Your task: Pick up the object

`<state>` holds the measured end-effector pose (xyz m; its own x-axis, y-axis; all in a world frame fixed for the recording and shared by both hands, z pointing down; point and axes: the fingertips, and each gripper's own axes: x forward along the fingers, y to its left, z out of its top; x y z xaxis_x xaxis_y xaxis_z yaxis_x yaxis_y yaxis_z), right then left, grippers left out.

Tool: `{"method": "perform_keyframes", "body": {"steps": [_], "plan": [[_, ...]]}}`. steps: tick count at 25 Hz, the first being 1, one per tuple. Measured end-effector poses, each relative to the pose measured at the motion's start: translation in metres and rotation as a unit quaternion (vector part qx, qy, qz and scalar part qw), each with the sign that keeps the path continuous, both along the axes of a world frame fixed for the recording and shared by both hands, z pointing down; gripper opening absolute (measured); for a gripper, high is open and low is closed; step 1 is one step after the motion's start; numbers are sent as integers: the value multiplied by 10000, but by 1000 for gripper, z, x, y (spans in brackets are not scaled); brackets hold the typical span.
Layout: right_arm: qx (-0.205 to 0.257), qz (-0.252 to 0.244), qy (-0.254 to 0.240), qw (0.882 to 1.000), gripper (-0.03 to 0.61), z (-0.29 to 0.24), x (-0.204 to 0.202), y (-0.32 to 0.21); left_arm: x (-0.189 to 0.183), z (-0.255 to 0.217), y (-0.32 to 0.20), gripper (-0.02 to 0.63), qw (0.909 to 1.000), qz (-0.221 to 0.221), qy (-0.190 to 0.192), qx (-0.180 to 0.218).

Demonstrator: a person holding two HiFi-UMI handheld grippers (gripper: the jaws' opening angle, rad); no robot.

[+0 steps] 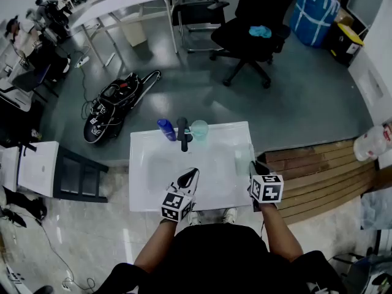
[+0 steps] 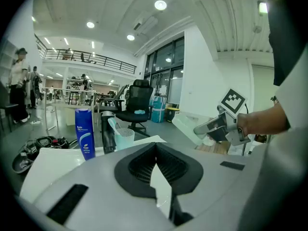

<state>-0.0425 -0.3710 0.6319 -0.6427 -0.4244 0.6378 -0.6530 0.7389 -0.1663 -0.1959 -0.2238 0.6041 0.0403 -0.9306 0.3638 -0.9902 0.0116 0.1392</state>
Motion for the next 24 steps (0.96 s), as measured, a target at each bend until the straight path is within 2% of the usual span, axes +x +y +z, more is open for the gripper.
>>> {"method": "perform_keyframes", "body": {"steps": [24], "plan": [[283, 1, -66, 9996, 37, -12, -7, -4, -6, -4, 4, 14, 9999, -119, -17, 50]]}}
